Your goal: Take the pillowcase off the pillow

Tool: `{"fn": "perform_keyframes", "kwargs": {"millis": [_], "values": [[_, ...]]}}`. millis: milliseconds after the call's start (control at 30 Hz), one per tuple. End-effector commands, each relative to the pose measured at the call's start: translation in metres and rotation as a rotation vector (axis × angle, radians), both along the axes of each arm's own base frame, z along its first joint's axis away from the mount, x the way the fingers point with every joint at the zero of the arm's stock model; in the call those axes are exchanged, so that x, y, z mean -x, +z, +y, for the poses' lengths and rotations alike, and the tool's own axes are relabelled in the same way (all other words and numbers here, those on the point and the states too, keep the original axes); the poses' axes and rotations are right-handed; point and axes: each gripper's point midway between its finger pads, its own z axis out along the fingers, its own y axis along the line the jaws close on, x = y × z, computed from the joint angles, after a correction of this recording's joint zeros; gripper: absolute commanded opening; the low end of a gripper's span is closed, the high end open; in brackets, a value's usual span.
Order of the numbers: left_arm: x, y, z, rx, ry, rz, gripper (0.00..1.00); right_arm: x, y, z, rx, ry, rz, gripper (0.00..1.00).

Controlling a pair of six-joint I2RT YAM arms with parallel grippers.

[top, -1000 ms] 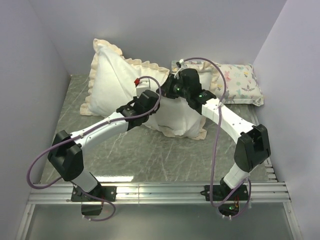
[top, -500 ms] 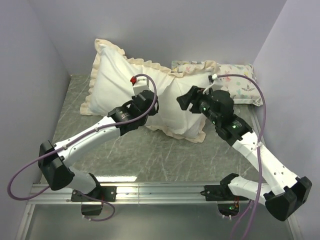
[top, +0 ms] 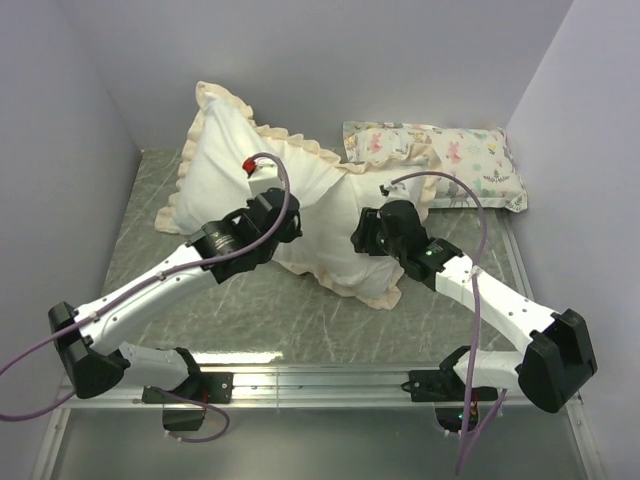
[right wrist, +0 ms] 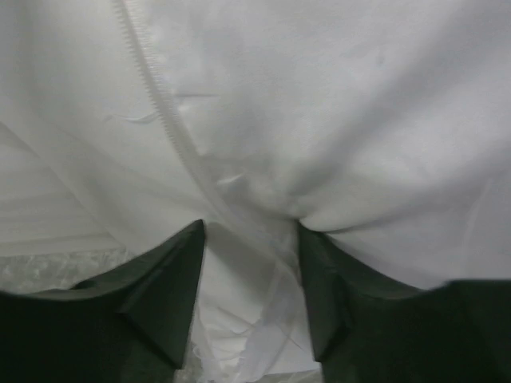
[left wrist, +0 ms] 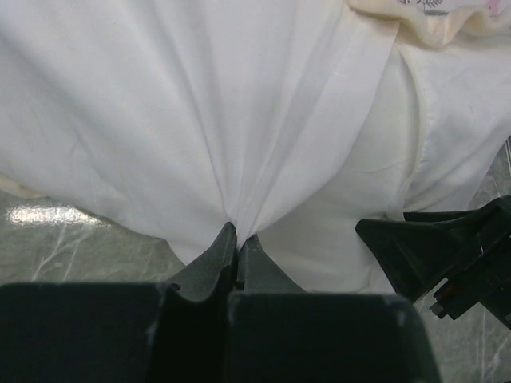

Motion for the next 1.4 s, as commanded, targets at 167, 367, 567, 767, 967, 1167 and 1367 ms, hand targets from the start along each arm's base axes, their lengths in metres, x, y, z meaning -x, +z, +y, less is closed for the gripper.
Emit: {"fn": "perform_keyframes", "kwargs": {"millis": [167, 367, 567, 767, 967, 1167, 1367], "values": [[0.019, 0.088, 0.059, 0.075, 0.122, -0.171, 0.00, -0.003, 0.025, 0.025, -0.107, 0.086, -0.046, 0.20], [0.009, 0.031, 0.057, 0.007, 0.113, -0.078, 0.00, 0.004, -0.004, 0.010, -0.045, 0.040, 0.012, 0.41], [0.004, -0.037, 0.058, -0.037, 0.114, 0.035, 0.00, 0.030, -0.016, 0.024, -0.131, 0.159, 0.046, 0.66], [0.021, -0.085, 0.065, -0.048, 0.111, 0.131, 0.10, 0.041, -0.015, 0.022, -0.132, 0.170, 0.044, 0.65], [0.033, -0.032, 0.047, 0.048, -0.009, 0.054, 0.78, 0.043, -0.035, 0.011, -0.105, 0.118, 0.073, 0.19], [0.060, 0.014, 0.002, 0.061, -0.147, 0.000, 0.88, 0.042, -0.046, 0.010, -0.102, 0.102, 0.079, 0.00], [0.060, -0.021, -0.043, -0.023, -0.112, 0.050, 0.92, 0.041, -0.043, 0.008, -0.105, 0.091, 0.067, 0.00]]}}
